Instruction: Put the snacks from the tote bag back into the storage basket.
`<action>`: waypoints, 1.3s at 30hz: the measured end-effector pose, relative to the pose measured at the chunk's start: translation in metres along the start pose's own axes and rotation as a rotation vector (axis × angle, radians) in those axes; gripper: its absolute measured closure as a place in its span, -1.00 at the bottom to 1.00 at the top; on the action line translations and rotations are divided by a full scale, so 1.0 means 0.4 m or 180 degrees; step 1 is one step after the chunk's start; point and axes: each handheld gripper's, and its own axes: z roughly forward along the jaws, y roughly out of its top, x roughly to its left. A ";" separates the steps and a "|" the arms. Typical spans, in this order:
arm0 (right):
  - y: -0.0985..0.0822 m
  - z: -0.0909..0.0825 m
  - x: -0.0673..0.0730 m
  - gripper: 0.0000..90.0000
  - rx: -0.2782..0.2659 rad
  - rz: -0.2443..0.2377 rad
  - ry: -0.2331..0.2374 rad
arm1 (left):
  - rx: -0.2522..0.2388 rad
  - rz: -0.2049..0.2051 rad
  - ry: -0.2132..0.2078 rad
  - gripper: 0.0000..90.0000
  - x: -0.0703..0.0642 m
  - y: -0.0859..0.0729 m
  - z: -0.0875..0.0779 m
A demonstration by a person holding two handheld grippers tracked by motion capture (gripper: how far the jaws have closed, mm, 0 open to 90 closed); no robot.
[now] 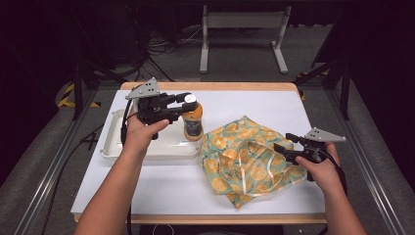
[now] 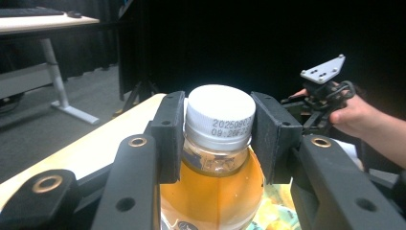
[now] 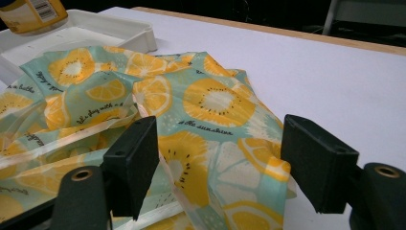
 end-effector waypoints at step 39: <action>-0.001 0.013 0.012 -0.34 0.0027 -0.0050 0.0058 | 0.0560 -0.0033 -0.0005 0.30 0.053 -0.125 0.008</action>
